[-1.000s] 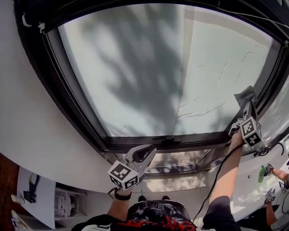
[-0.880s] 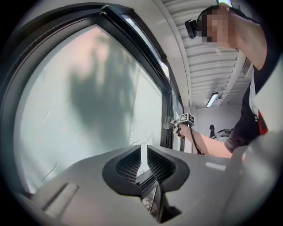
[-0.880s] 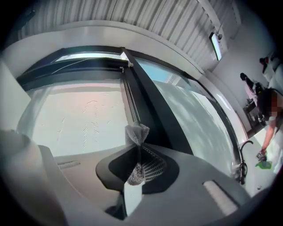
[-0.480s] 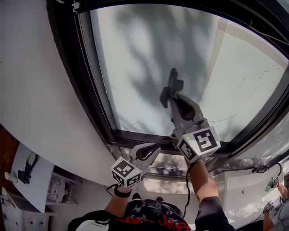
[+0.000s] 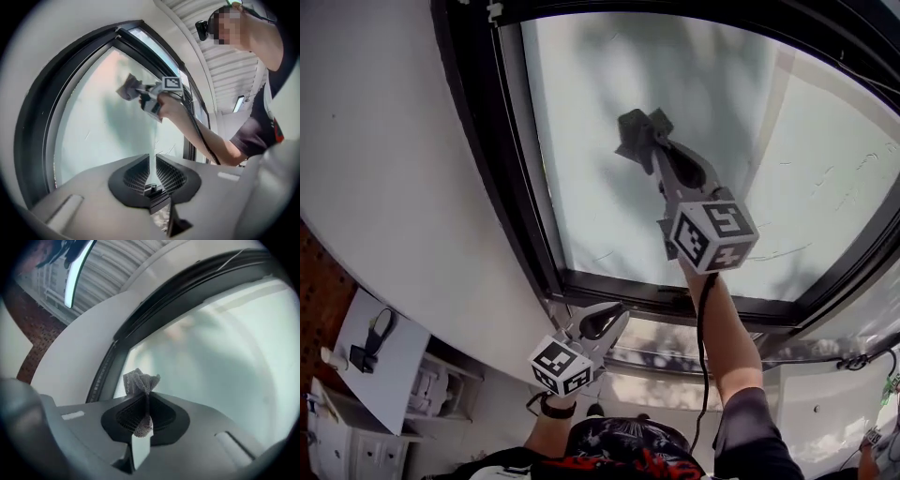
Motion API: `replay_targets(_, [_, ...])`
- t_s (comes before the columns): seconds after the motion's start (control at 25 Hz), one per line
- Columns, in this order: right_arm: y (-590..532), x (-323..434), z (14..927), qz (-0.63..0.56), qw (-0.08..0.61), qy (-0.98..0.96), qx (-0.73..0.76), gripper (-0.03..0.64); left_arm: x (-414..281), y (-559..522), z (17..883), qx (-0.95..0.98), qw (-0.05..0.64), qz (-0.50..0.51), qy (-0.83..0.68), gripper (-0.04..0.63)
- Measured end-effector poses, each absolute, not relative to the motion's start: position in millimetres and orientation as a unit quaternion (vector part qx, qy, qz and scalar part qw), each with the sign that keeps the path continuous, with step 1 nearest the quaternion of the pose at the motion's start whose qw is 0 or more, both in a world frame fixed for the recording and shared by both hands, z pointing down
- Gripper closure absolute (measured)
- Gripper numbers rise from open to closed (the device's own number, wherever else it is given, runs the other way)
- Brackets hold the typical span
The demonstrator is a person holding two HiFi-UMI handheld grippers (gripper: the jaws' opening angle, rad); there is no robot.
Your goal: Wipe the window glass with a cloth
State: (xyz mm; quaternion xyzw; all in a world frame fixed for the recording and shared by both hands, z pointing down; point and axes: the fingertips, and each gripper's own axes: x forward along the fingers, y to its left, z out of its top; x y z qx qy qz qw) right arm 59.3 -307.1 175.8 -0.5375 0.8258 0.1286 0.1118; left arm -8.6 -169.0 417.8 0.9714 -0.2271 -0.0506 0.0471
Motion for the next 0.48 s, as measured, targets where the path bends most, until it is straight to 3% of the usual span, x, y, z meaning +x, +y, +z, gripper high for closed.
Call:
replay_targets(0.12, [-268.5,176.8,167.6,0.131,0.138,0.767,-0.613,0.591,7.2,-171.5,423.2,0.975,0.052,-0.036,-0.214,0.563])
replay_targets(0.32, [-162.1,376.6,173.9,0.147,0.125,0.580,-0.792,0.591,52.7,-160.6,411.7,0.989,0.036,-0.030,-0.142,0.563])
replay_targets(0.48, [-112.2,417.4,177.2,0.200,0.078,0.503,-0.837,0.592,69.0,-159.0,407.2,0.989,0.036,-0.033,-0.136,0.563])
